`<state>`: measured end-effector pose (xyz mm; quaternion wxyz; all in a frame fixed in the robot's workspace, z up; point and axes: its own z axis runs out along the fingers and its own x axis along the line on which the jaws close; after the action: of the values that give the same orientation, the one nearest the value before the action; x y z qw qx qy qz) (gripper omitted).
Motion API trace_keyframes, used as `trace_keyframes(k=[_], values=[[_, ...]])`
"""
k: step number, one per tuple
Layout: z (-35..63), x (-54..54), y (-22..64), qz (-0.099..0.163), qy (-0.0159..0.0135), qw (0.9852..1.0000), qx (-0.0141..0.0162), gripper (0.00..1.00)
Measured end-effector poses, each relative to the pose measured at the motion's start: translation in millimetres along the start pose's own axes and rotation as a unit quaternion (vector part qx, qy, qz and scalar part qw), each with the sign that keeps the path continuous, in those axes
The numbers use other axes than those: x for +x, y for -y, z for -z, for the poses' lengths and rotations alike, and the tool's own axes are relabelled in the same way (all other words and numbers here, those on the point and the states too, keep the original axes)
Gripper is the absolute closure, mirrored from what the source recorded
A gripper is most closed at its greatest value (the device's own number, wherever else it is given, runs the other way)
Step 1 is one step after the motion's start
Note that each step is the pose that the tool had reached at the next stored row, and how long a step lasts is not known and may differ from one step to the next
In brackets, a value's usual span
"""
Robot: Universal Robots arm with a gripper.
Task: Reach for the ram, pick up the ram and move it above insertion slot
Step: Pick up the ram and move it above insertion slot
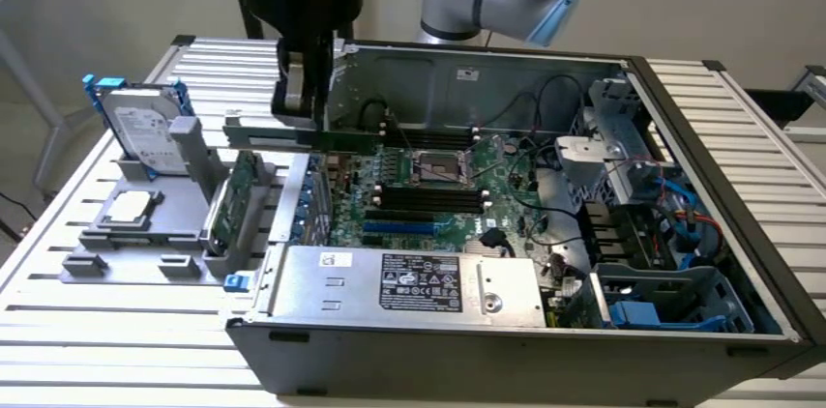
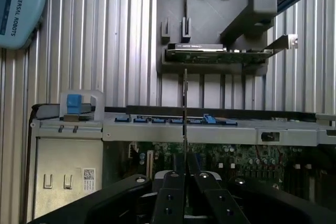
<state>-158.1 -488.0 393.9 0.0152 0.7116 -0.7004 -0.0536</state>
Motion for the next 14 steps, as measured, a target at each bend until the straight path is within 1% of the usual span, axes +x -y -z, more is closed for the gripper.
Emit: trace_keyframes(k=[3, 5, 9, 14], values=[[1.1, -0.3, 13.4, 0.0, 0.0044, 1.0, 0.0, 0.87], [1.5, -0.7, 22.4, 0.001, 0.0065, 1.0, 0.0001, 0.87], [1.3, -2.2, 41.0, 0.001, 0.008, 1.0, 0.0001, 0.87], [-3.5, -7.6, 64.2, 0.001, 0.0082, 1.0, 0.0001, 0.87]])
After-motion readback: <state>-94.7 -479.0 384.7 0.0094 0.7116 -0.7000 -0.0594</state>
